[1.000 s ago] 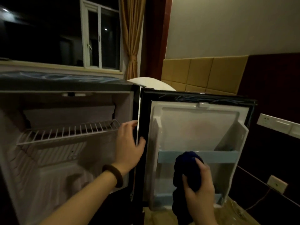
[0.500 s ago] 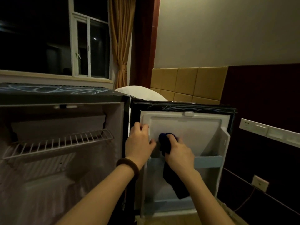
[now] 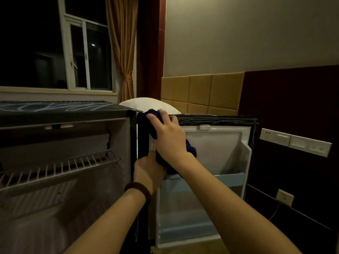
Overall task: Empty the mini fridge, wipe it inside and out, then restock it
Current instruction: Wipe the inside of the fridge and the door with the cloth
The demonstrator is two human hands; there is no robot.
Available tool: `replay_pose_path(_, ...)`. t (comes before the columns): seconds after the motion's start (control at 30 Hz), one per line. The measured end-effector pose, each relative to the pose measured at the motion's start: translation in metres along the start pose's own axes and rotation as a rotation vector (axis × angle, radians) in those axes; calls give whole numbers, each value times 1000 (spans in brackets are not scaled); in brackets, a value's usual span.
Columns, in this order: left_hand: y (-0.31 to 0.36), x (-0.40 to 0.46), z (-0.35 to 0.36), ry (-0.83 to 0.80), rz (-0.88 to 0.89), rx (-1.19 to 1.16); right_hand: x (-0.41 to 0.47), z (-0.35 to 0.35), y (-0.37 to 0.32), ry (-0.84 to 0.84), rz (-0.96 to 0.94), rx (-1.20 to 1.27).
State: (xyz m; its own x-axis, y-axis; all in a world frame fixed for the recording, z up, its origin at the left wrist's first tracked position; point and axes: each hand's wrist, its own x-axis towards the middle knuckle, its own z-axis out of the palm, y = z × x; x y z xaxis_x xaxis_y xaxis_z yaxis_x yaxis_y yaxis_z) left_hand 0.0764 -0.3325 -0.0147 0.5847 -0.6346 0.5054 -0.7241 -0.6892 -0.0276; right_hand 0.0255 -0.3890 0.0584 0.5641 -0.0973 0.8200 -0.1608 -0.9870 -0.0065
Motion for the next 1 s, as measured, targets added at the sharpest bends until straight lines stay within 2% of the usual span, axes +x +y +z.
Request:
replay_pose_path(0.17, -3, 2, 9, 108, -48, -121, -8, 7, 26, 57, -101, -211)
replay_pose_path(0.3, -4, 2, 8, 80, -45, -112, -15, 2, 41, 149, 63, -221)
replay_pose_path(0.4, -3, 1, 7, 99, -43, -188, -11, 4, 31, 157, 93, -175)
replay_pose_path(0.57, -3, 2, 8, 63, -23, -99, 1, 13, 1, -5, -231, -164)
replay_pose_path(0.67, -7, -2, 5, 117, -16, -196, 1, 8, 17, -9, -315, -224)
replay_pose_path(0.73, -10, -4, 2, 106, 8, -222, -14, 2, 44, 78, -237, -265)
replay_pose_path(0.83, -12, -4, 3, 97, 12, -203, -36, -6, 75, 230, -2, -279)
replay_pose_path(0.93, -12, -4, 2, 89, 23, -216, -34, 0, 63, 322, 200, -200)
replay_pose_path(1.0, -12, -5, 3, 71, 29, -243, -25, 10, 39, 298, 156, -131)
